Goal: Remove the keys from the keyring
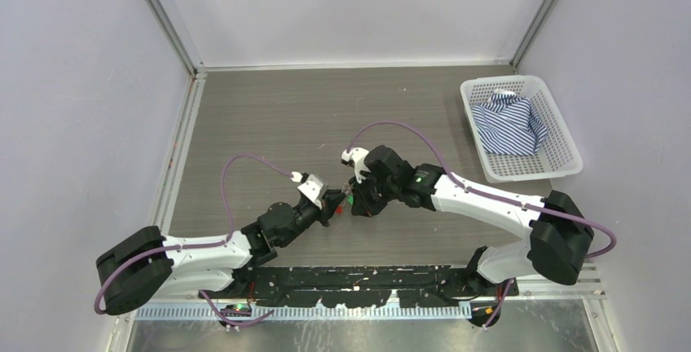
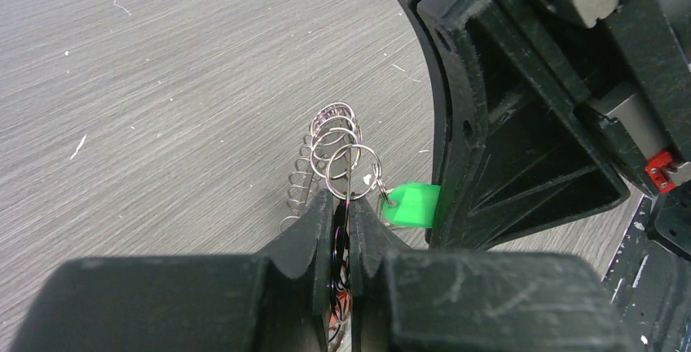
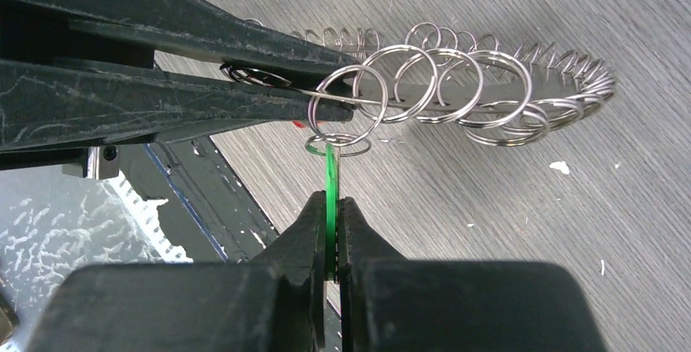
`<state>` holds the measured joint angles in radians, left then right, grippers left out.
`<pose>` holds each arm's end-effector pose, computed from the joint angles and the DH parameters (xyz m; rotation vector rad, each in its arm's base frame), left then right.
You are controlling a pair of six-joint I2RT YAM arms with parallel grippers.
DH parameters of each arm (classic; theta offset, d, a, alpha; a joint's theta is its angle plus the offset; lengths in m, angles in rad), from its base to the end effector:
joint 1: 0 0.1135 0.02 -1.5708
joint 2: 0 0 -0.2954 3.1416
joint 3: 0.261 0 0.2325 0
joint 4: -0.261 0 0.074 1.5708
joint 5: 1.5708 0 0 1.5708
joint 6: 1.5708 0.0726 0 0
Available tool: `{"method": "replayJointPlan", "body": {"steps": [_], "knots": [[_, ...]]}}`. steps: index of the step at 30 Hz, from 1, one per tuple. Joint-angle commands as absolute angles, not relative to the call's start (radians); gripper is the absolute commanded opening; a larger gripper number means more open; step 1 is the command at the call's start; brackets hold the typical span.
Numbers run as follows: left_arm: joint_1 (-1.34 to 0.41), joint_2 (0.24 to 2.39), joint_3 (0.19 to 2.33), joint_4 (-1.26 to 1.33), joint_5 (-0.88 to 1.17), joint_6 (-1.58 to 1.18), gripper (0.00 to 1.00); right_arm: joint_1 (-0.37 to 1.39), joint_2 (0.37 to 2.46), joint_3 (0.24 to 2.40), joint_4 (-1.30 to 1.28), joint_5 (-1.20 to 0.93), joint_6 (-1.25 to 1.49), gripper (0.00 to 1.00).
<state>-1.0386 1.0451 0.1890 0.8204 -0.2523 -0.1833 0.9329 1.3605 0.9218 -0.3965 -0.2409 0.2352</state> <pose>0.1214 -0.1705 0.2335 0.4988 1.5795 -0.7393 0.1553 0.2386 0.2542 -0.9798 2.3471 0.7964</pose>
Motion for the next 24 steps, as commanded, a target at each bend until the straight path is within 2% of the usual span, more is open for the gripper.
{"method": "replayJointPlan", "body": {"steps": [1, 19, 21, 24], "knots": [[-1.038, 1.041, 0.227, 0.936, -0.230, -0.187, 0.01, 0.941, 1.369, 0.964, -0.358, -0.227, 0.221, 0.01], [-1.042, 1.039, 0.219, 1.000, -0.181, -0.156, 0.00, 0.968, 1.389, 0.971, -0.393, -0.093, 0.228, 0.01], [-1.041, 1.039, 0.213, 1.008, -0.194, -0.152, 0.00, 0.967, 1.373, 0.967, -0.388, -0.093, 0.236, 0.06], [-1.042, 1.041, 0.206, 1.016, -0.219, -0.140, 0.00, 0.965, 1.339, 0.961, -0.390, -0.098, 0.251, 0.24]]}}
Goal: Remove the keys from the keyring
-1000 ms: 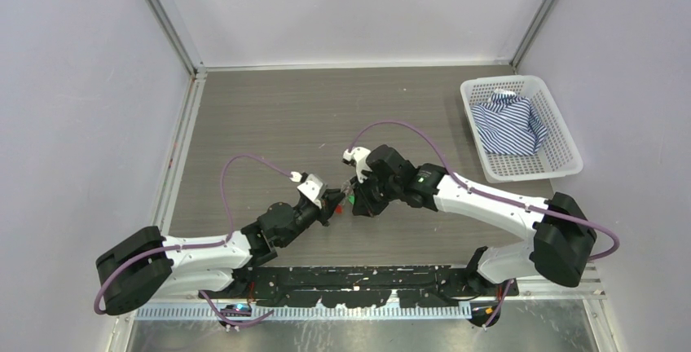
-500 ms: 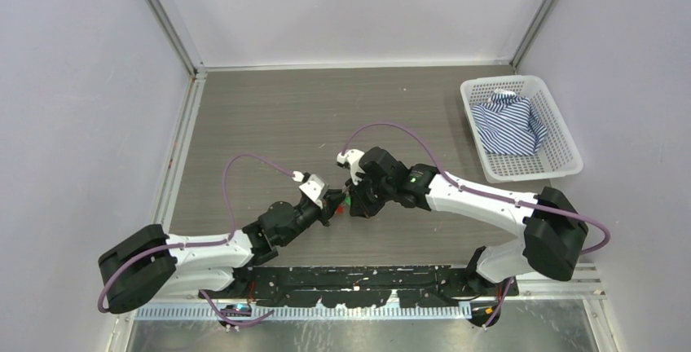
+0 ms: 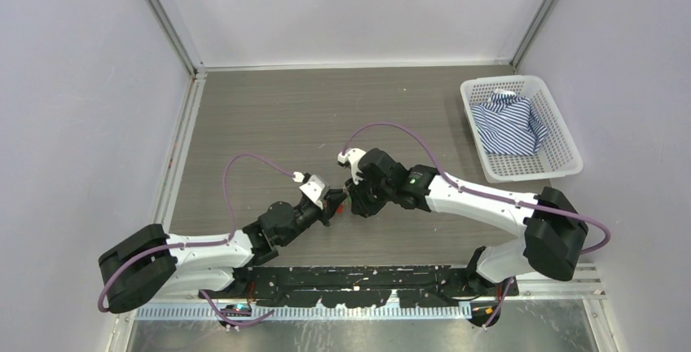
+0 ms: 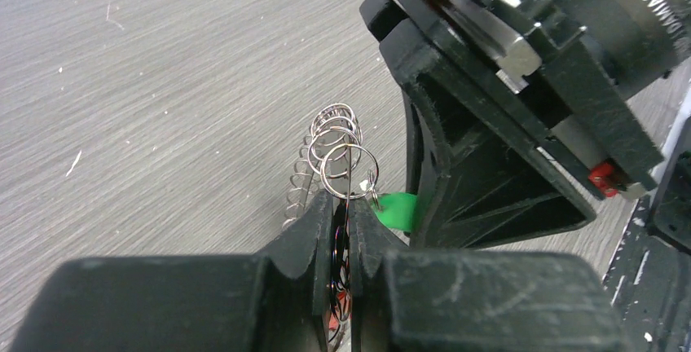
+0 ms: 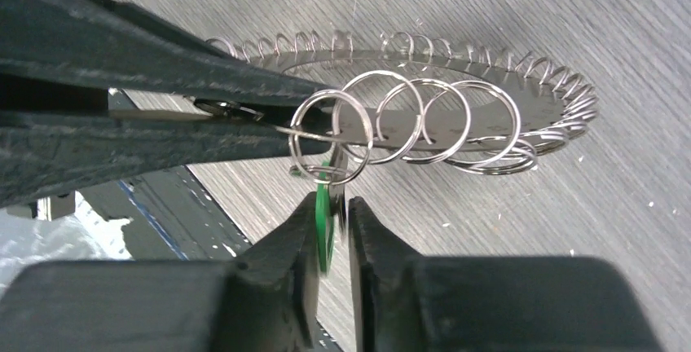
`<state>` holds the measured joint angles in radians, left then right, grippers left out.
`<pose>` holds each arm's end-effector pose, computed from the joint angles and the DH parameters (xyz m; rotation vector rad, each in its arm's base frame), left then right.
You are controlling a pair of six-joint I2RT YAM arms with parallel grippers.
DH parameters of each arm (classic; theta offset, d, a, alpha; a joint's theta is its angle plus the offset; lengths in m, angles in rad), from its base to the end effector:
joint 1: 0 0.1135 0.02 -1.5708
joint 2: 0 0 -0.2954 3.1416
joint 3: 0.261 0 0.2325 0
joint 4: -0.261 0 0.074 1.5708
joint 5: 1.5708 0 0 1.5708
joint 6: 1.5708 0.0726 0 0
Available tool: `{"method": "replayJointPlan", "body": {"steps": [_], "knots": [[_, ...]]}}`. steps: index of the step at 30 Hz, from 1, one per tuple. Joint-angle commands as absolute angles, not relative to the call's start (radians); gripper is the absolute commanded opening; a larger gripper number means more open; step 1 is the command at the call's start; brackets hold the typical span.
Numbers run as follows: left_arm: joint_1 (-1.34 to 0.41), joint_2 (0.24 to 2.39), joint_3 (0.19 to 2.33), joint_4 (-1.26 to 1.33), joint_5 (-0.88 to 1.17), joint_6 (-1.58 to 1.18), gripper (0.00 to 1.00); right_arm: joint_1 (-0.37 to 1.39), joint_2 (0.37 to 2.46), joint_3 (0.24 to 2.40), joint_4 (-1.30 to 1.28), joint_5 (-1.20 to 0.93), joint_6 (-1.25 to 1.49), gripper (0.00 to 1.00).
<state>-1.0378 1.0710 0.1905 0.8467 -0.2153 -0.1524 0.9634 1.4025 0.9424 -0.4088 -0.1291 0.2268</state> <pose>0.1214 -0.1752 0.2329 0.5499 1.5615 -0.7450 0.1594 0.2457 0.2473 -0.9748 2.3584 0.6602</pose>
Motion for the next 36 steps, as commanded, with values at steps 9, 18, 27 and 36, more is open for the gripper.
{"method": "replayJointPlan", "body": {"steps": [9, 18, 27, 36], "knots": [[-1.039, 1.086, 0.190, 1.090, -0.257, -0.134, 0.00, 0.923, 1.201, 0.963, -0.440, -0.140, 0.336, 0.44], [-1.040, 1.096, 0.195, 1.112, -0.269, -0.111, 0.00, 0.820, 1.171, 1.042, -0.395, -0.190, 0.611, 0.44], [-1.040, 1.097, 0.200, 1.128, -0.267, -0.096, 0.00, 0.778, 1.232, 1.068, -0.347, -0.262, 0.783, 0.31], [-1.040, 1.112, 0.202, 1.160, -0.257, -0.092, 0.00, 0.778, 1.234, 1.039, -0.373, -0.236, 0.822, 0.29]]}}
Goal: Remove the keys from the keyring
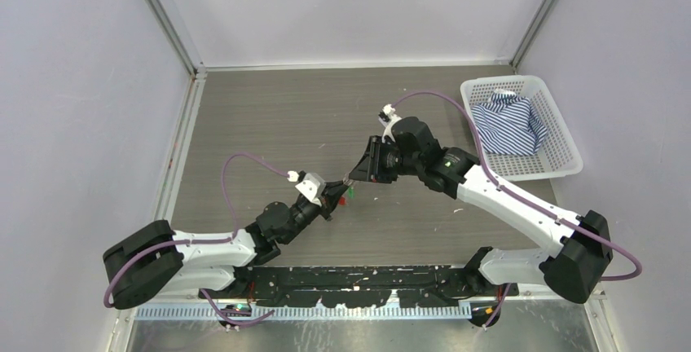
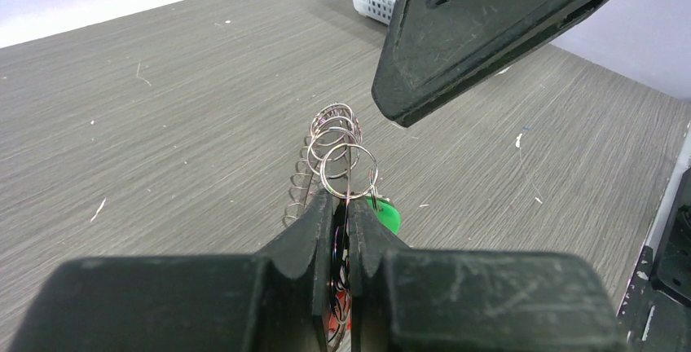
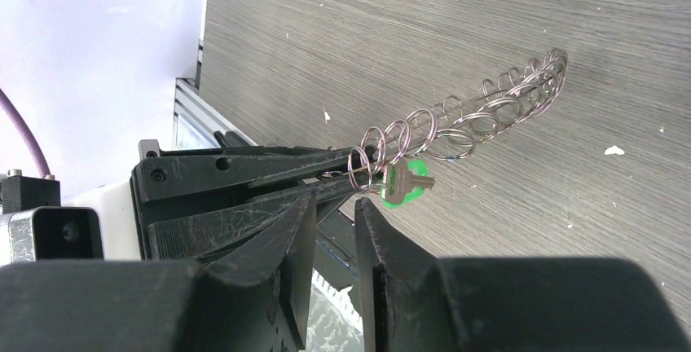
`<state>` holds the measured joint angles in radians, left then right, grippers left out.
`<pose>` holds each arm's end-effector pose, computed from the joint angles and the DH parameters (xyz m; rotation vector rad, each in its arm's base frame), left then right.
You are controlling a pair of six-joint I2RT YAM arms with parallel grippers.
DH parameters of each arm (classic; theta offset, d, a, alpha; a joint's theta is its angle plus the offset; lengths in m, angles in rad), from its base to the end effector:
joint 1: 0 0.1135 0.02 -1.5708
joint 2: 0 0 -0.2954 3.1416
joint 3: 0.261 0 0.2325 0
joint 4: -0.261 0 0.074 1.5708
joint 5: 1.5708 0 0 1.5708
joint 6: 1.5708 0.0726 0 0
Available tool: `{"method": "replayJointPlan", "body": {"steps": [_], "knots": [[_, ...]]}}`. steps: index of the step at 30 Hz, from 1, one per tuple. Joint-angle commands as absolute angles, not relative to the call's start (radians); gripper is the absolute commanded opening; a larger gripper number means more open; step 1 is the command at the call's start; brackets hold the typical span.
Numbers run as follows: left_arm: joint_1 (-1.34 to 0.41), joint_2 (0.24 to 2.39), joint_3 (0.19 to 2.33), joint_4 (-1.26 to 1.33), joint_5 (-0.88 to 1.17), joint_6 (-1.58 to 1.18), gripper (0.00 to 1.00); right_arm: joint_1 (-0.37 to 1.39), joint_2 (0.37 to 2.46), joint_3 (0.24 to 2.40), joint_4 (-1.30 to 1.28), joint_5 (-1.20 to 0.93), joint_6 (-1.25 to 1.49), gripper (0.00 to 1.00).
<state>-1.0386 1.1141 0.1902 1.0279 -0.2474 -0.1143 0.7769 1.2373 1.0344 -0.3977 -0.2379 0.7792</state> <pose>0.1252 -0.1776 0.2505 0.4840 1.4361 -0.7516 0.1839 0.2048 0.3244 -0.1474 2.3842 1.0850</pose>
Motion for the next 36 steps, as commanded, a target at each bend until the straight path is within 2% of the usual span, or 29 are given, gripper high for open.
{"method": "replayJointPlan", "body": {"steps": [1, 19, 36], "knots": [[-1.040, 1.111, 0.202, 1.160, -0.255, -0.092, 0.00, 0.777, 1.236, 1.035, -0.367, -0.236, 0.827, 0.29], [-1.040, 1.100, 0.201, 1.152, -0.250, -0.096, 0.00, 0.776, 1.276, 1.002, -0.321, -0.236, 0.856, 0.27], [-1.040, 1.132, 0.204, 1.173, -0.240, -0.097, 0.00, 0.777, 1.287, 1.000, -0.305, -0.243, 0.872, 0.20]]}}
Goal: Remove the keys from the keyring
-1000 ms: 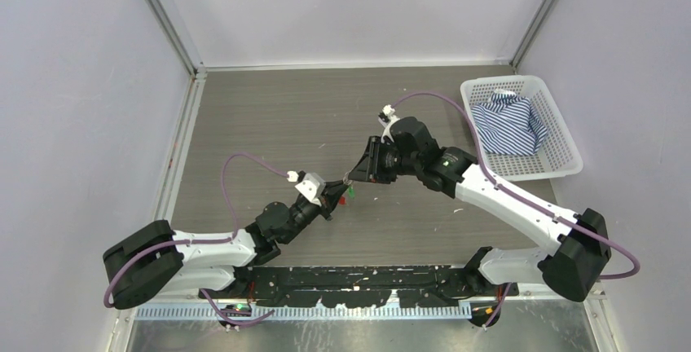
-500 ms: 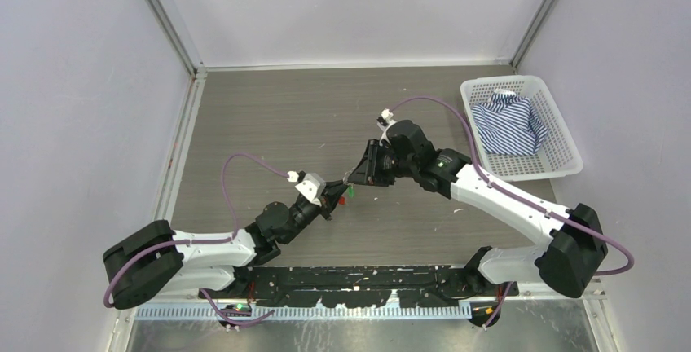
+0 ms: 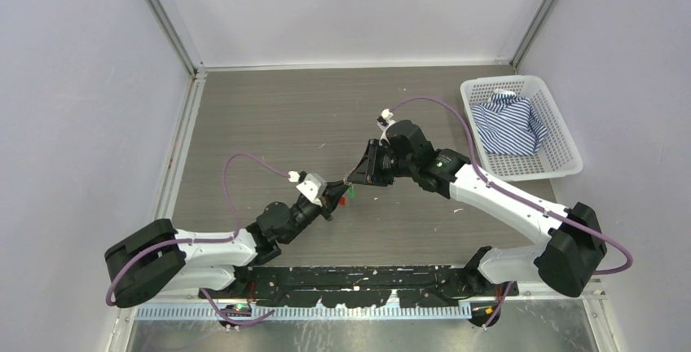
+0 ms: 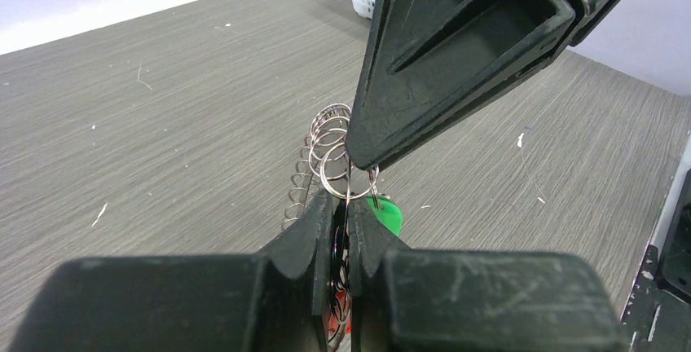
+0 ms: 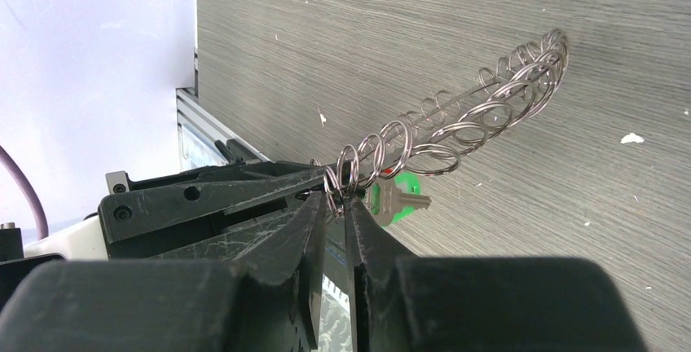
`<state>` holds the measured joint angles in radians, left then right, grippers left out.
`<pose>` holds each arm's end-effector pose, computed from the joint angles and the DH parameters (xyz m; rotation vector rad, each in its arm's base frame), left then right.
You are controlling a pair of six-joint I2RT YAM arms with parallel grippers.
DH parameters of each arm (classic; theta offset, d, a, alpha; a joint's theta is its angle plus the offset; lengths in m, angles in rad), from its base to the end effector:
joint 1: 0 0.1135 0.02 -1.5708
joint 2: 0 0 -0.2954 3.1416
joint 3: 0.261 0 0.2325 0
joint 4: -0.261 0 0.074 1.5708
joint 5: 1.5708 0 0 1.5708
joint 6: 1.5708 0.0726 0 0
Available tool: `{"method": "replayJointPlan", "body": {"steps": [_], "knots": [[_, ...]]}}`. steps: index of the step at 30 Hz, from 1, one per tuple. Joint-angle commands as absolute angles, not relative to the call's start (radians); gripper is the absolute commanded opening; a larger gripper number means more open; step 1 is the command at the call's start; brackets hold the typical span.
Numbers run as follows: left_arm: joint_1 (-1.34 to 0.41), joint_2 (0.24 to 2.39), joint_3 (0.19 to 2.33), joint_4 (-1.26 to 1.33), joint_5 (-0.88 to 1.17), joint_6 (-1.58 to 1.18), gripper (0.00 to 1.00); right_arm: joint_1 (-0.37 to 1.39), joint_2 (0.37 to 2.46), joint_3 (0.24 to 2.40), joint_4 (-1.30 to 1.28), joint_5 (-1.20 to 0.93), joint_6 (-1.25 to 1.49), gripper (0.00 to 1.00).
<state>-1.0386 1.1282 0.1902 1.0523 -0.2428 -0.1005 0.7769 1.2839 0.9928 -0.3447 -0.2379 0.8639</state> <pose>0.1258 -0.1792 0.2513 0.4919 1.4218 -0.7482 0.1913 0.2121 0.3040 -0.0410 2.4457 1.1005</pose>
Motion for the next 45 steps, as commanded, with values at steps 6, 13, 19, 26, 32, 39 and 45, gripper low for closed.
{"method": "replayJointPlan", "body": {"steps": [6, 13, 19, 26, 32, 39, 45], "knots": [[-1.040, 1.138, 0.201, 1.178, -0.245, -0.095, 0.00, 0.777, 1.294, 1.003, -0.316, -0.247, 0.867, 0.17], [-1.038, 1.145, 0.199, 1.186, -0.241, -0.094, 0.00, 0.783, 1.307, 1.008, -0.320, -0.249, 0.864, 0.16], [-1.038, 1.156, 0.194, 1.188, -0.239, -0.082, 0.00, 0.784, 1.309, 1.031, -0.358, -0.236, 0.847, 0.03], [-1.038, 1.161, 0.194, 1.149, -0.225, -0.017, 0.00, 0.784, 1.327, 1.104, -0.501, -0.210, 0.799, 0.01], [-1.038, 1.152, 0.213, 1.065, -0.225, 0.066, 0.01, 0.785, 1.371, 1.189, -0.660, -0.192, 0.771, 0.01], [-1.038, 1.165, 0.216, 1.053, -0.254, 0.104, 0.09, 0.785, 1.410, 1.238, -0.740, -0.163, 0.790, 0.01], [-1.038, 1.137, 0.207, 1.063, -0.259, 0.053, 0.31, 0.784, 1.447, 1.298, -0.808, -0.100, 0.844, 0.01]]}}
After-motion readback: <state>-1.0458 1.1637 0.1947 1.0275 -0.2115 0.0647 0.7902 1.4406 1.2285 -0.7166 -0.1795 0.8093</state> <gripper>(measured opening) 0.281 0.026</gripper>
